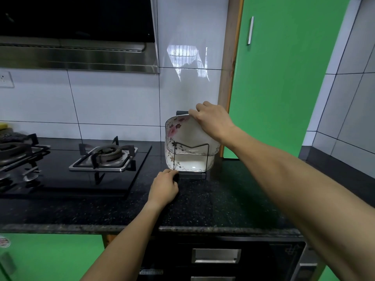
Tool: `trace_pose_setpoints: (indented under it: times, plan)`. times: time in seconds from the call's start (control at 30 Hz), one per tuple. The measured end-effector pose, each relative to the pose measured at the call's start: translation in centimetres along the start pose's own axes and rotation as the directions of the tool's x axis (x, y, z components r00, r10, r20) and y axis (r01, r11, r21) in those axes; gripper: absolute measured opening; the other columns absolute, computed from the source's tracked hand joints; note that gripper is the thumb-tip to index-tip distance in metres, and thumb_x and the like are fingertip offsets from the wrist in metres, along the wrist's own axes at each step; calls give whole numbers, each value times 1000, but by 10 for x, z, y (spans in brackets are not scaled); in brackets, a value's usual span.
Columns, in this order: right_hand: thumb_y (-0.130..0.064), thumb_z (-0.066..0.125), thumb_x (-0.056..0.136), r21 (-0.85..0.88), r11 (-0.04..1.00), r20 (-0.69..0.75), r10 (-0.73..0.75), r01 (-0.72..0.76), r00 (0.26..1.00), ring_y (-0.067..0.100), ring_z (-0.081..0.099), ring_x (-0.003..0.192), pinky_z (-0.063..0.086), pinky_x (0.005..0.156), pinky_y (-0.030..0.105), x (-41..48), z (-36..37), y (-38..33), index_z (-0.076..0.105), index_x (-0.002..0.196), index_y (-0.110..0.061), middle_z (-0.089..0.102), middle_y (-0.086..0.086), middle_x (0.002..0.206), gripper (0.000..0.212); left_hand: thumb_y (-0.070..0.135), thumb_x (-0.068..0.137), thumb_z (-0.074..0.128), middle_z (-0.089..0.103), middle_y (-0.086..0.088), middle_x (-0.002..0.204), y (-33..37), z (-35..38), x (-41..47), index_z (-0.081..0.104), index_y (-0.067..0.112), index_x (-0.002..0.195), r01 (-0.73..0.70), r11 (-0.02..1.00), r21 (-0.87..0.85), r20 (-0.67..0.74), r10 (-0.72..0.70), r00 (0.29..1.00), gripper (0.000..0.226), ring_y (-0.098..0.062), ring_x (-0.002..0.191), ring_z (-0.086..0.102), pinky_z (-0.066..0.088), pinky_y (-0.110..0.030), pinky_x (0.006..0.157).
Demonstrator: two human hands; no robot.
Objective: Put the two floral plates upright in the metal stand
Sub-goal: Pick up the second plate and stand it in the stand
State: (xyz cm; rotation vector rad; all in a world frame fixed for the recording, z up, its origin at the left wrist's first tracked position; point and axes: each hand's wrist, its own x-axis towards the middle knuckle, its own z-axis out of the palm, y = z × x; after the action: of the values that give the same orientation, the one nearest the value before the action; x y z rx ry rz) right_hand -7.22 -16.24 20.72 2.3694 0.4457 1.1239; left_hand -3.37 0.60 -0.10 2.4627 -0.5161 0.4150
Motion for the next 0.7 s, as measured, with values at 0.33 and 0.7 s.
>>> trace_pose_setpoints:
  times: [0.33, 0.7]
  plan:
    - [-3, 41, 96, 27, 999, 87, 28, -30, 996, 32, 56, 93, 31, 57, 34, 5, 4, -6, 60, 114, -6, 60, 13, 96, 26, 8, 87, 47, 61, -6, 132, 0, 0, -1, 61, 14, 132, 0, 1000, -1, -2, 0, 1000, 48, -29, 120, 54, 47, -45, 100]
    - [-2, 44, 94, 31, 998, 116, 54, -58, 992, 32, 58, 95, 33, 60, 34, 11, 10, -8, 63, 111, -9, 62, 12, 98, 26, 8, 86, 47, 62, -6, 130, 1, 0, -1, 62, 14, 130, 3, 1000, -1, -9, -3, 1000, 46, -29, 117, 55, 47, -45, 99]
